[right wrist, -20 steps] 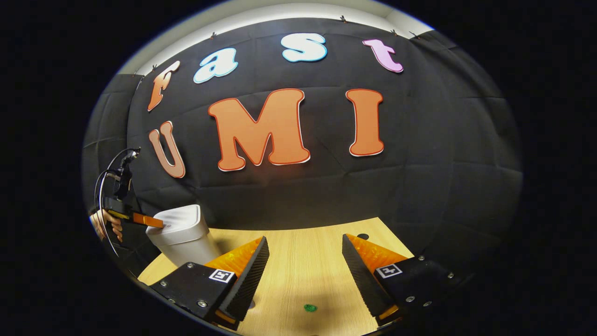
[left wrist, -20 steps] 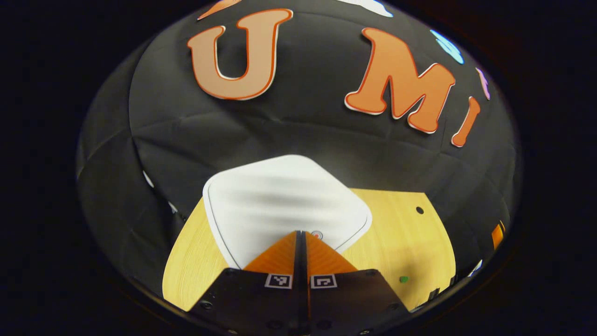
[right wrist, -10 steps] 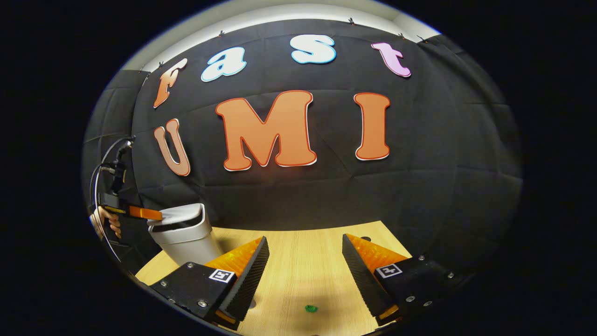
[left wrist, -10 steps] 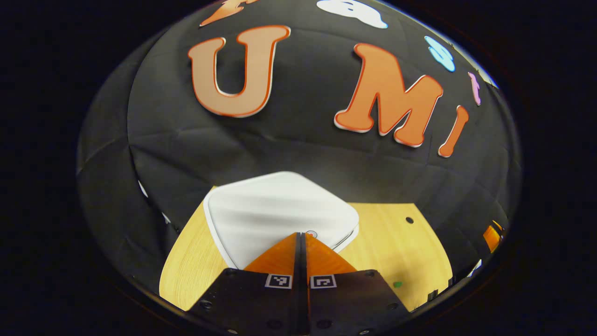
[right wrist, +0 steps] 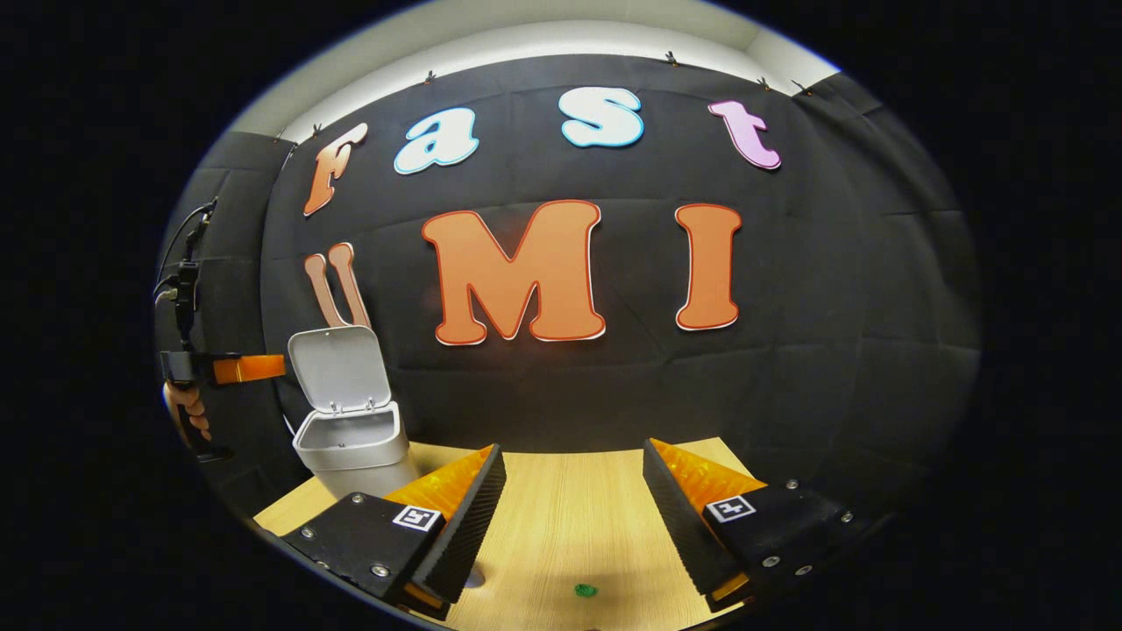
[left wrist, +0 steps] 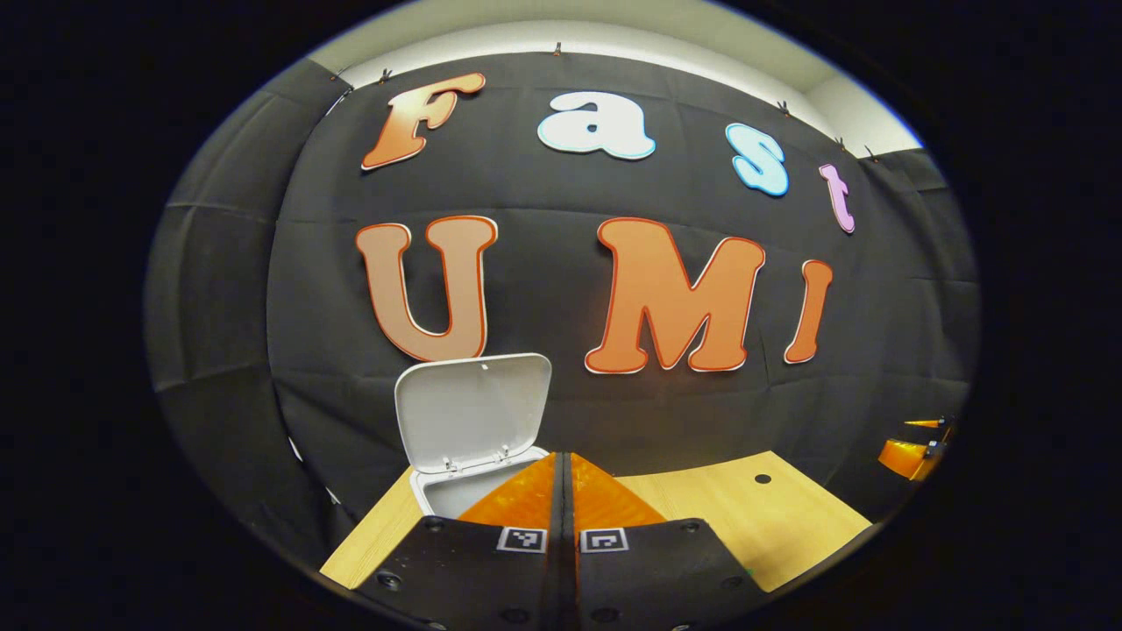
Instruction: Press the lid of the desktop garbage bin to open it, pick up the crumpled paper on the desktop and throw it into the bin, then pick up the pop can on the desktop and drop it into the bin, and finally close the garbage bin lid.
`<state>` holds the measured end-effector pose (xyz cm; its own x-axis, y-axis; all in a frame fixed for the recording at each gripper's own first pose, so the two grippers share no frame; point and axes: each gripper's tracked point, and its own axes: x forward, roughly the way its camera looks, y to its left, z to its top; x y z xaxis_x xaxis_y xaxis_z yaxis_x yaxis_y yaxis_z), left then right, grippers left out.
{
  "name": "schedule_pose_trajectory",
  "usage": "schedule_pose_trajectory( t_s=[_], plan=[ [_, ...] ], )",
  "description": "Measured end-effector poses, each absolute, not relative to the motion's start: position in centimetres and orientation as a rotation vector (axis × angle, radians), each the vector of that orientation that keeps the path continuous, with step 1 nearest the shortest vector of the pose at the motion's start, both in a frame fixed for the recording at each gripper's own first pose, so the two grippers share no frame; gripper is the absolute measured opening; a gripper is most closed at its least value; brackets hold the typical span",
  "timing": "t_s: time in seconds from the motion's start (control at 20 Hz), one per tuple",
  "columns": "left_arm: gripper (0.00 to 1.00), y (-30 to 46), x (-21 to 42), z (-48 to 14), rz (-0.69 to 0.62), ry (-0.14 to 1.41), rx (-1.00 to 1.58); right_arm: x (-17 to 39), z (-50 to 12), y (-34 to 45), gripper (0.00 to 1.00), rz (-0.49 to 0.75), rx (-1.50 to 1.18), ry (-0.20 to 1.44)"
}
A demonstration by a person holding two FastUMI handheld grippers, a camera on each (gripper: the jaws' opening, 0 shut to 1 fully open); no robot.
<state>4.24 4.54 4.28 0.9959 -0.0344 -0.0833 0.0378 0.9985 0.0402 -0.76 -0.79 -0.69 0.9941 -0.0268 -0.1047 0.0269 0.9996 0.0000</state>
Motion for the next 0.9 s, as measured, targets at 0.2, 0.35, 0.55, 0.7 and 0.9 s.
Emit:
schedule_pose_trajectory(
  t_s=[0.2, 0.35, 0.55, 0.7, 0.9],
  plan=[
    [0.00, 4.9, 3.9, 3.2, -0.006, 0.089, 0.011, -1.0, -0.7, -1.1, 0.94, -0.030, 0.010, 0.107],
    [0.00, 4.6, 3.5, 2.1, 0.006, 0.087, 0.028, -1.1, -0.6, -1.3, 0.94, -0.034, 0.015, 0.105],
    [0.00, 4.3, 3.2, 2.5, 0.031, 0.069, 0.039, -1.1, -0.4, -1.3, 0.94, -0.034, 0.015, 0.099],
    [0.09, 4.2, 3.2, 2.0, 0.016, 0.071, -0.016, -1.1, -0.4, -1.3, 0.94, -0.032, 0.009, 0.098],
    [0.46, 3.9, 2.6, 2.6, 0.006, 0.036, -0.011, -0.9, -0.3, -1.1, 0.94, -0.028, 0.011, 0.096]
  ],
)
